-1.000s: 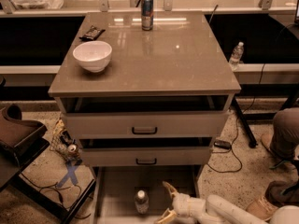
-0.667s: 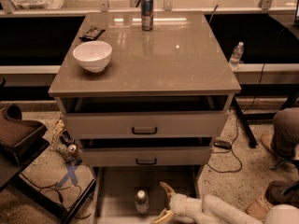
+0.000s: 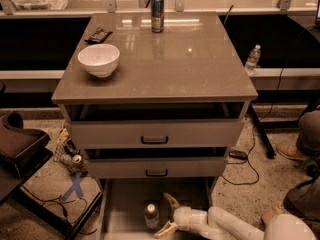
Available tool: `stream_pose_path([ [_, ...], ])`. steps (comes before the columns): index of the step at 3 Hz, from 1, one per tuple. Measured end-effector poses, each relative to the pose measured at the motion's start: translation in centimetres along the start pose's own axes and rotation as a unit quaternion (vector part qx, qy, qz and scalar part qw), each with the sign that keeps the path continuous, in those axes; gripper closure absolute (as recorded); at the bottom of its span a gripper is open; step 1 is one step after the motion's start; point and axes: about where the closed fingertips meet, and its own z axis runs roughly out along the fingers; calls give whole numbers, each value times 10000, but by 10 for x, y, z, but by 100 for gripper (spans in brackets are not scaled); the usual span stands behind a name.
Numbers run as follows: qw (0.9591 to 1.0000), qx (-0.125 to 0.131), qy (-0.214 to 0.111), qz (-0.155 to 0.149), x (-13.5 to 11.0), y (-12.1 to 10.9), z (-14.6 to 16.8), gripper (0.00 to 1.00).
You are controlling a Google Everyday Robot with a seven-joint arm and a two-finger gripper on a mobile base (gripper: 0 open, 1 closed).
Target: Pick blue plastic bottle from bottom drawer and place on counter
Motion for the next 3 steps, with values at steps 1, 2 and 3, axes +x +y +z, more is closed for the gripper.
stream_pose_path([
  [1, 9997, -93, -202, 73, 5, 5, 21, 0],
  [2, 9988, -252, -385, 157, 11, 12, 43, 26],
  [3, 9983, -303, -456, 204, 14, 16, 53, 49],
])
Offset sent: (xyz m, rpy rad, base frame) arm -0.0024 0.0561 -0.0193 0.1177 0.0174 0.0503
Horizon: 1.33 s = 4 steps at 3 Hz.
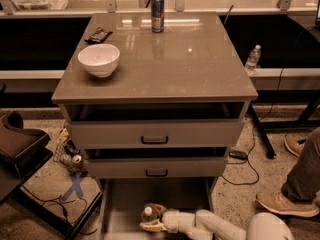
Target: Pick blue plastic bottle from bottom drawer and place on counter
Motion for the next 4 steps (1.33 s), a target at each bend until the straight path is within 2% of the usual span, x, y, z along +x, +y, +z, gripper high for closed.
stream_pose_path([
  [2, 10000, -28, -14, 12, 0, 2, 3, 95],
  [3, 10000, -38, -19, 16, 0, 3, 5, 100],
  [4, 10000, -38, -19, 16, 0, 3, 5, 100],
])
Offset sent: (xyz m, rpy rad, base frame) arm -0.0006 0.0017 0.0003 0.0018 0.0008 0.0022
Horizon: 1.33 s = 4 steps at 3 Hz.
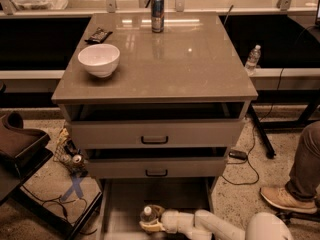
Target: Pick blue plastic bottle from bottom drawer and place on counter
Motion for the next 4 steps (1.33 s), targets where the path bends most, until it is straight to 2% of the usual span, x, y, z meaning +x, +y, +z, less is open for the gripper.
stream_pose_path([
  [2, 9998, -195, -39, 32, -29, 6, 2, 100],
  [4, 9997, -254, -23, -9, -89, 13, -18, 100],
])
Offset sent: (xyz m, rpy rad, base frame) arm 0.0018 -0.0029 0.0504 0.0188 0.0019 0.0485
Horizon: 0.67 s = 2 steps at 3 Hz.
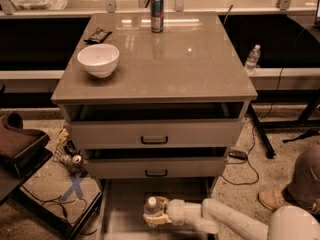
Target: Pick blue plastic bottle from bottom drawer and place on counter
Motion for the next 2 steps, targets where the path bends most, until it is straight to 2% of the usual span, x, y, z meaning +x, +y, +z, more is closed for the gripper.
stream_pose_path([
  [2, 9993, 10, -315, 218, -68, 0, -20, 100],
])
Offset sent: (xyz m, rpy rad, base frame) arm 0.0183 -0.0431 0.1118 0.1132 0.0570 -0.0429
